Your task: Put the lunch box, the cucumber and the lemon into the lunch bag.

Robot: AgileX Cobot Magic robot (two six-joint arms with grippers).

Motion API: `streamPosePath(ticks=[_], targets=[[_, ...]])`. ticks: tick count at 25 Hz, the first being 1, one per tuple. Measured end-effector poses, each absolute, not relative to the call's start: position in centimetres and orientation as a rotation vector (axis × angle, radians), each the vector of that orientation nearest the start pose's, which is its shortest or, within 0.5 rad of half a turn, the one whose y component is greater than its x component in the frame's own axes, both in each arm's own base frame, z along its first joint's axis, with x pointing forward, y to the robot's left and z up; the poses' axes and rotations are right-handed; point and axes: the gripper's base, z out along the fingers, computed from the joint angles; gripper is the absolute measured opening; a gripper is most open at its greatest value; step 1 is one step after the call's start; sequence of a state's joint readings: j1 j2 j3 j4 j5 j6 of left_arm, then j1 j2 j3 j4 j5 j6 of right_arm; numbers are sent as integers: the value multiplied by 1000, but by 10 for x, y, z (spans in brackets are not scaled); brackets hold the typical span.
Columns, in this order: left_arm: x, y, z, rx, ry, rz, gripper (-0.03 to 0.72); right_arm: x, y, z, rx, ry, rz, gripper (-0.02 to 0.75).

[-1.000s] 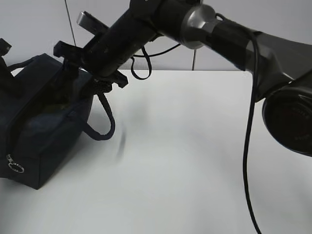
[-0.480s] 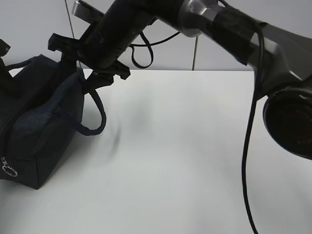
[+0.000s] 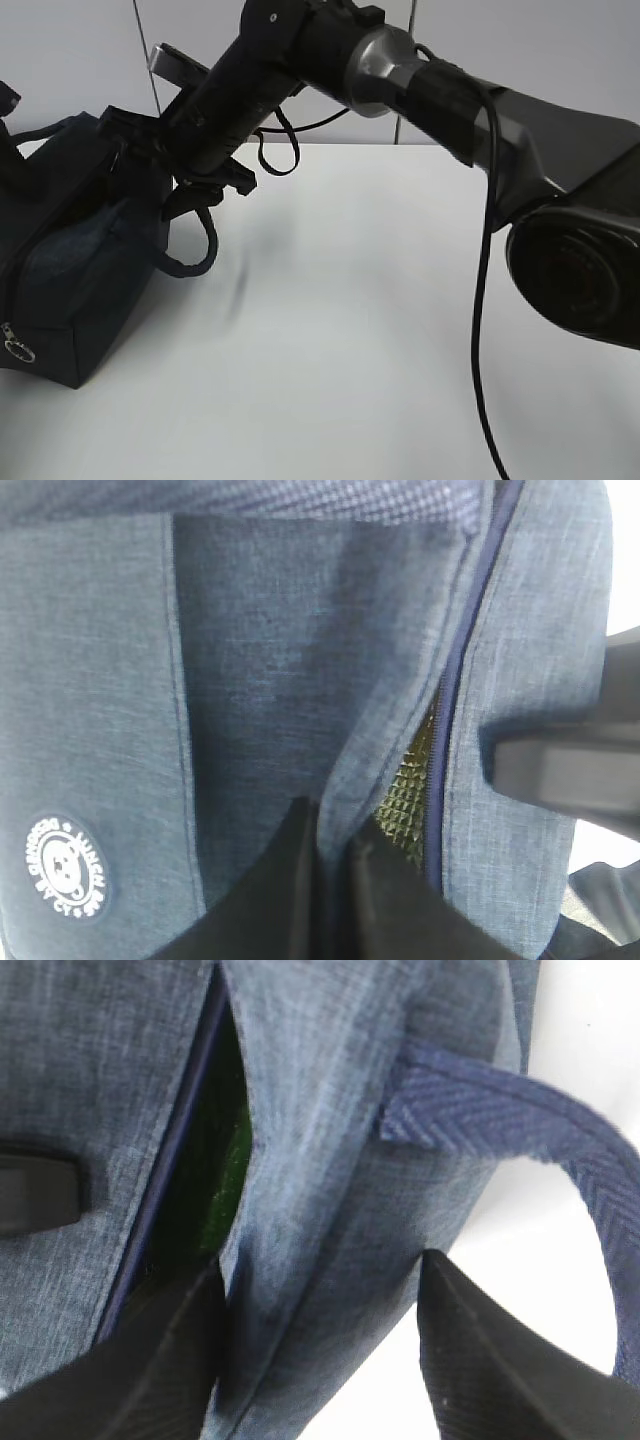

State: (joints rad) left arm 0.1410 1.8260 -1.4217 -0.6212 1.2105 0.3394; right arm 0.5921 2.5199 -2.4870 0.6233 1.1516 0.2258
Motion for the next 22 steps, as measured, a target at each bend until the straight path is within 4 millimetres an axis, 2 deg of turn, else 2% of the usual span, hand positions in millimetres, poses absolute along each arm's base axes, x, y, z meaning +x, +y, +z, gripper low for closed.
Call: streamPosePath(ticks=[7, 9, 13, 16, 22], targets=[[366, 2, 253, -20, 2849, -818, 8, 423, 344, 220, -334, 2758, 1095, 428], [366, 2, 253, -19, 2850, -816, 6, 423, 344, 220, -335, 2760, 1094, 361], [366, 2, 253, -19, 2851, -815, -9, 423, 344, 220, -356, 2757, 1090, 153], [366, 2, 253, -18, 2851, -815, -9, 422, 343, 219, -406, 2756, 1078, 24], [367, 0, 255, -33, 2832, -855, -9, 420, 340, 218, -493, 2769, 1018, 1]])
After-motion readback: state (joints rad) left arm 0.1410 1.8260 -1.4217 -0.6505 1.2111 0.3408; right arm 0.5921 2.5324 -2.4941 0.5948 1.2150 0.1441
